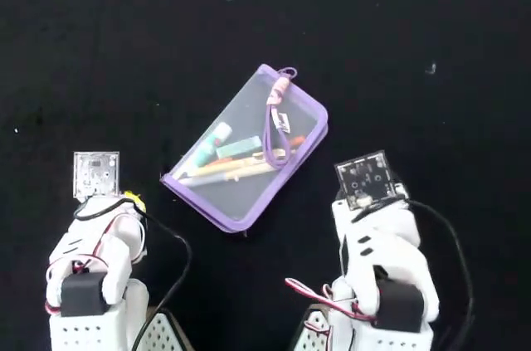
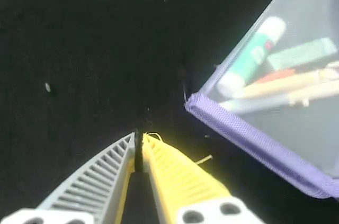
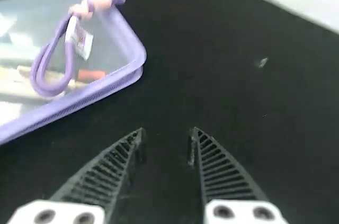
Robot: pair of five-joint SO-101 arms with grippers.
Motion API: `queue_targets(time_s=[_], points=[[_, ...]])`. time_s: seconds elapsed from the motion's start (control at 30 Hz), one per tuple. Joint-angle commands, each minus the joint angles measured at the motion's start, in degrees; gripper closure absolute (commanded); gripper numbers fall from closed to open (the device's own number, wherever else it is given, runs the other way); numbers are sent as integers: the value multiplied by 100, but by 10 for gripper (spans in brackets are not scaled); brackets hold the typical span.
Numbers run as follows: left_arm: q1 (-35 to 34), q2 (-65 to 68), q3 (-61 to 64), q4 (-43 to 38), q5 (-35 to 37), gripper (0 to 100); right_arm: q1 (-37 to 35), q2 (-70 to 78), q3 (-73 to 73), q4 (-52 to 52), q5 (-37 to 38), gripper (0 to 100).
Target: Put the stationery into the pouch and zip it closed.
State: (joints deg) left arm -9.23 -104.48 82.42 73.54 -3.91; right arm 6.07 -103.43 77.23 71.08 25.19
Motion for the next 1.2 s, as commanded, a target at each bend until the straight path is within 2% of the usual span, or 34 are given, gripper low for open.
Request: queue_targets(time_s=[0.0, 0.1, 0.23, 0.6, 0.97, 1.17], points=[[-40, -18, 48, -141, 97, 970, 141, -426, 171, 18, 0, 875], [-40, -18, 66, -141, 105, 970, 132, -426, 497, 0, 0, 885], [-40, -18, 330, -141, 105, 970, 123, -426, 936, -141, 0, 991], [-40, 0, 1499, -1266, 105, 970, 105, -426, 1930, -589, 9, 969], [-13, 0, 1499, -1257, 105, 970, 132, -418, 1930, 343, 44, 967], [-22, 0, 1499, -1257, 105, 970, 123, -418, 1930, 369, 44, 969]])
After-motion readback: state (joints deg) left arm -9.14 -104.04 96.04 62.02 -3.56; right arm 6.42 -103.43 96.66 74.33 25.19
